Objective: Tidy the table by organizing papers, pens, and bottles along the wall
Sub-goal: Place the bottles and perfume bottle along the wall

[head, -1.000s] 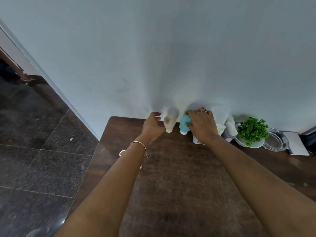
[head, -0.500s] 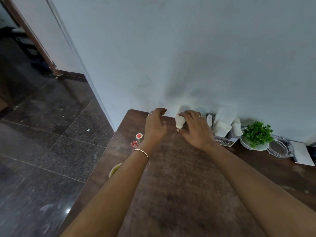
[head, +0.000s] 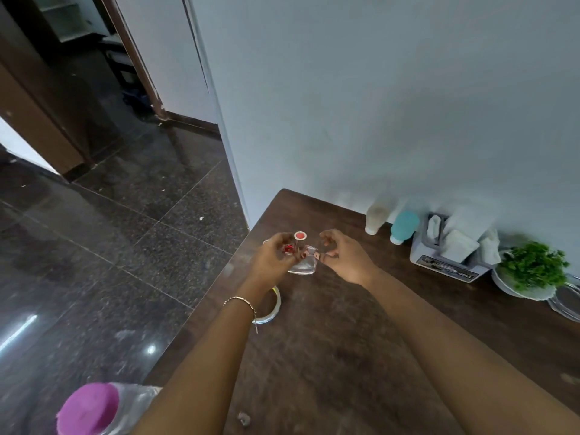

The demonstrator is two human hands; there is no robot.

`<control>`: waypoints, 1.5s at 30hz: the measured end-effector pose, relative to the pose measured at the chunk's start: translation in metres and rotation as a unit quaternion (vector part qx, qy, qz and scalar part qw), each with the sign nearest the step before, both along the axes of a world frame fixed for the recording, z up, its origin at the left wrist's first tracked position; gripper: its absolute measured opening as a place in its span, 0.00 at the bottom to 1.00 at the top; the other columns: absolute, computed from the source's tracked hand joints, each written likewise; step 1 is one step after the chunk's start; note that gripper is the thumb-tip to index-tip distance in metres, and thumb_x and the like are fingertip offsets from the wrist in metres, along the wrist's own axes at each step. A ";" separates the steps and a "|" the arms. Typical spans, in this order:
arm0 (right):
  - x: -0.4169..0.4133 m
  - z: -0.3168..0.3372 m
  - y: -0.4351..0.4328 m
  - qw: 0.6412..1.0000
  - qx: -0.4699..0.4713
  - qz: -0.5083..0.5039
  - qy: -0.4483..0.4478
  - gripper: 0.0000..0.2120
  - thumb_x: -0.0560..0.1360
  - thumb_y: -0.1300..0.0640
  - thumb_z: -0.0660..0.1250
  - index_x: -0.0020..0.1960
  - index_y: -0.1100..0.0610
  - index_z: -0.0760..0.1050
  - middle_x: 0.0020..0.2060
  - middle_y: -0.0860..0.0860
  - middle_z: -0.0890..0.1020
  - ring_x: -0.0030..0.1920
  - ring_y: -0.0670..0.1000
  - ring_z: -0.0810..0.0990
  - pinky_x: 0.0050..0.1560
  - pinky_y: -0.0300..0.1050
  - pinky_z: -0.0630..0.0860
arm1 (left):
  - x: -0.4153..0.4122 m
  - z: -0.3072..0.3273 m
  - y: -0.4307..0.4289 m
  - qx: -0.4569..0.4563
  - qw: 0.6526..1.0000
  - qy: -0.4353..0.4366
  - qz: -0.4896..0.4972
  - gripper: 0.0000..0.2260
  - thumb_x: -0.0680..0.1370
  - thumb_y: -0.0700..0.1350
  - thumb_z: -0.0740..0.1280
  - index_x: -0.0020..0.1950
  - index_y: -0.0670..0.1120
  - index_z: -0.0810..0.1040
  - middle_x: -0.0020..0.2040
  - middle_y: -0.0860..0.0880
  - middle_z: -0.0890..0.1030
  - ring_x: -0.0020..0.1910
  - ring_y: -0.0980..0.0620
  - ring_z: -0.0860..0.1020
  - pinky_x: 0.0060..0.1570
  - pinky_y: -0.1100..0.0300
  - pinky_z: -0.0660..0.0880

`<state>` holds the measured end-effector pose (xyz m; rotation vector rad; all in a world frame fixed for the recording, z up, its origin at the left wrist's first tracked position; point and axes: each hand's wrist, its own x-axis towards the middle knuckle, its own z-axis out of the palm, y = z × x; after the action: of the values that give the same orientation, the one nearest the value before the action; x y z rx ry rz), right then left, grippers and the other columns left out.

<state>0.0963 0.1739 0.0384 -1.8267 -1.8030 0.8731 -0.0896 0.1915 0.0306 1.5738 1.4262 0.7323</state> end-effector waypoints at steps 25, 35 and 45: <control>0.091 -0.034 0.002 0.973 -0.002 -0.218 0.078 0.13 0.75 0.61 0.68 0.60 0.58 0.78 0.55 0.50 0.83 0.53 0.46 0.81 0.60 0.41 0.75 | 0.101 0.025 0.116 -0.003 0.988 0.073 -0.139 0.17 0.74 0.40 0.70 0.63 0.45 0.76 0.57 0.46 0.82 0.57 0.47 0.79 0.63 0.54 0.73; 0.102 -0.052 0.002 0.973 -0.026 -0.223 0.055 0.10 0.75 0.62 0.67 0.56 0.56 0.79 0.53 0.48 0.82 0.49 0.43 0.79 0.53 0.34 0.73 | 0.123 0.015 0.137 0.008 0.986 0.084 -0.146 0.18 0.75 0.42 0.70 0.64 0.47 0.76 0.58 0.47 0.82 0.57 0.47 0.78 0.60 0.56 0.72; 0.100 -0.055 -0.001 0.974 -0.031 -0.217 0.056 0.09 0.75 0.62 0.67 0.54 0.55 0.80 0.51 0.47 0.83 0.48 0.43 0.80 0.53 0.35 0.74 | 0.123 0.012 0.137 -0.014 0.985 0.071 -0.154 0.18 0.76 0.40 0.68 0.66 0.45 0.74 0.60 0.46 0.81 0.59 0.47 0.77 0.64 0.52 0.71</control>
<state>0.1962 0.1733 -0.0161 -2.0538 -1.2483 0.8452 0.0331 0.3289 0.0428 1.8011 1.2466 0.4228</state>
